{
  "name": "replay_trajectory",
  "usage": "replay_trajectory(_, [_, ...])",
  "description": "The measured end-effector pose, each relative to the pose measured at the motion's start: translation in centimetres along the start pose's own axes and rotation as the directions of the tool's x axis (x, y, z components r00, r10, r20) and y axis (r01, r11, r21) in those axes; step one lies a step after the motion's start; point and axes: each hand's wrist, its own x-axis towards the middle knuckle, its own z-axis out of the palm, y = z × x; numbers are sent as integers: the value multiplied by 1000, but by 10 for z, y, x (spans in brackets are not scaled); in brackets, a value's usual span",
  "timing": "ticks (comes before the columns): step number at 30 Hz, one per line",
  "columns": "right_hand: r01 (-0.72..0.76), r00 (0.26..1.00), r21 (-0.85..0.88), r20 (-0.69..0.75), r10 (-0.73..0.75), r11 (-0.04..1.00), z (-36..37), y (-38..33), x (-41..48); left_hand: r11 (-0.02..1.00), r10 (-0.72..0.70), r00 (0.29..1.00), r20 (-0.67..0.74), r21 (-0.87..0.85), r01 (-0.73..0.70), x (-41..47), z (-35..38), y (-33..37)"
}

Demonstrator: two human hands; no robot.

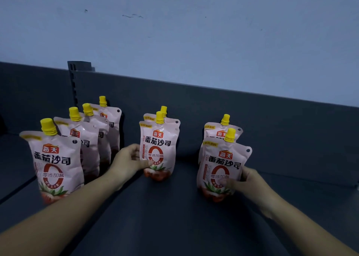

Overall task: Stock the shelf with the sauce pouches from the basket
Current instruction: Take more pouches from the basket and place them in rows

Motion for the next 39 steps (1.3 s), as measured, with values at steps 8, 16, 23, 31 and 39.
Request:
replay_trajectory(8, [-37, 999, -17, 15, 37, 999, 2, 5, -3, 999, -42, 960, -277, -38, 33, -20, 13, -1])
replay_trajectory(16, [126, 989, 229, 43, -140, 965, 18, -24, -16, 924, 307, 840, 447, 72, -376, -76, 57, 37])
replay_trajectory(23, [290, 947, 262, 63, -316, 920, 19, -51, -29, 891, 446, 844, 299, -233, -389, -81, 75, 64])
replay_trajectory(31, [363, 924, 75, 99, -369, 929, 16, -41, -40, 942, 308, 896, 322, -237, -238, -78, 68, 70])
replay_trajectory(39, [456, 885, -63, -69, -460, 888, 32, -28, -34, 929, 369, 904, 217, -105, -354, -92, 81, 63])
